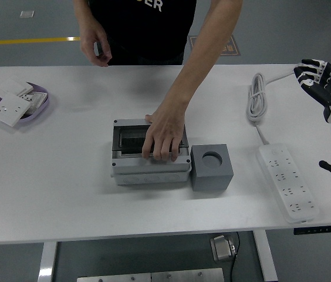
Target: Pick up the cylinder from the cube,place it in the box,flap close box
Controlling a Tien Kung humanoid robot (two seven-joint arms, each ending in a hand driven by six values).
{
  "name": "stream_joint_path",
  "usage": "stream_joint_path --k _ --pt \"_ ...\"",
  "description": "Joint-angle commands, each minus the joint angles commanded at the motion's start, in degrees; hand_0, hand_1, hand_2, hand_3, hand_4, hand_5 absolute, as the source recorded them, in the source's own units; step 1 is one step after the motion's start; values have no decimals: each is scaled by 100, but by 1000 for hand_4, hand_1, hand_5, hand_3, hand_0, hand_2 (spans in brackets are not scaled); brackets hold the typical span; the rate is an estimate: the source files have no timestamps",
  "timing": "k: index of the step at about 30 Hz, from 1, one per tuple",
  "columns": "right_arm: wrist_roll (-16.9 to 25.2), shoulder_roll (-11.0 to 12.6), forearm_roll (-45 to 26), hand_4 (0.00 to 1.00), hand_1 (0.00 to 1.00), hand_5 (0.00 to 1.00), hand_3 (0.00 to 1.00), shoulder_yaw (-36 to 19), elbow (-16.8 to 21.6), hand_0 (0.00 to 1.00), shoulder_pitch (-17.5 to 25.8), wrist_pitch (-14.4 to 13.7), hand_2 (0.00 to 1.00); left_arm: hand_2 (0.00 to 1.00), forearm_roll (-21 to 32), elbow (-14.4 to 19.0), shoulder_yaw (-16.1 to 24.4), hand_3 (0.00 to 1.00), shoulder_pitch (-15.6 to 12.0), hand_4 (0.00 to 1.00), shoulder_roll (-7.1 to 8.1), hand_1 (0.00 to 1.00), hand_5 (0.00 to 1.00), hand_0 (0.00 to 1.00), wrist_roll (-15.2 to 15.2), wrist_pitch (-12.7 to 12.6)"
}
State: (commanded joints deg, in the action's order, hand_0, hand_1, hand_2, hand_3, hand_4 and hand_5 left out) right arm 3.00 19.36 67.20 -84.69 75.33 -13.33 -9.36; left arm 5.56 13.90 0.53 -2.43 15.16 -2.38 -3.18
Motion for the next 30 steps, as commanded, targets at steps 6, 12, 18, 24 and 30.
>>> stream_joint_path --k 6,12,18,24,30 --pt "18 -12 -58 739 637 263 659 12 -4 702 -9 9 653 574 -2 2 11 598 -14 708 8 614 211 567 -7 -1" --pt "40 -11 -114 738 637 264 658 4 -25 701 -13 14 653 574 -12 6 33 597 -25 707 8 614 209 567 -22 1" --pt "70 14 -361 739 636 265 659 38 -46 702 -58 75 653 574 28 12 -29 597 7 707 20 614 209 567 5 4" --pt "76 38 -479 738 636 267 658 90 -50 700 -85 102 653 574 -57 -5 27 597 10 707 46 614 209 567 -17 -2" --pt "77 53 -487 739 632 268 660 90 -63 701 -62 110 651 574 -112 -12 74 598 6 707 41 614 208 567 -39 -3"
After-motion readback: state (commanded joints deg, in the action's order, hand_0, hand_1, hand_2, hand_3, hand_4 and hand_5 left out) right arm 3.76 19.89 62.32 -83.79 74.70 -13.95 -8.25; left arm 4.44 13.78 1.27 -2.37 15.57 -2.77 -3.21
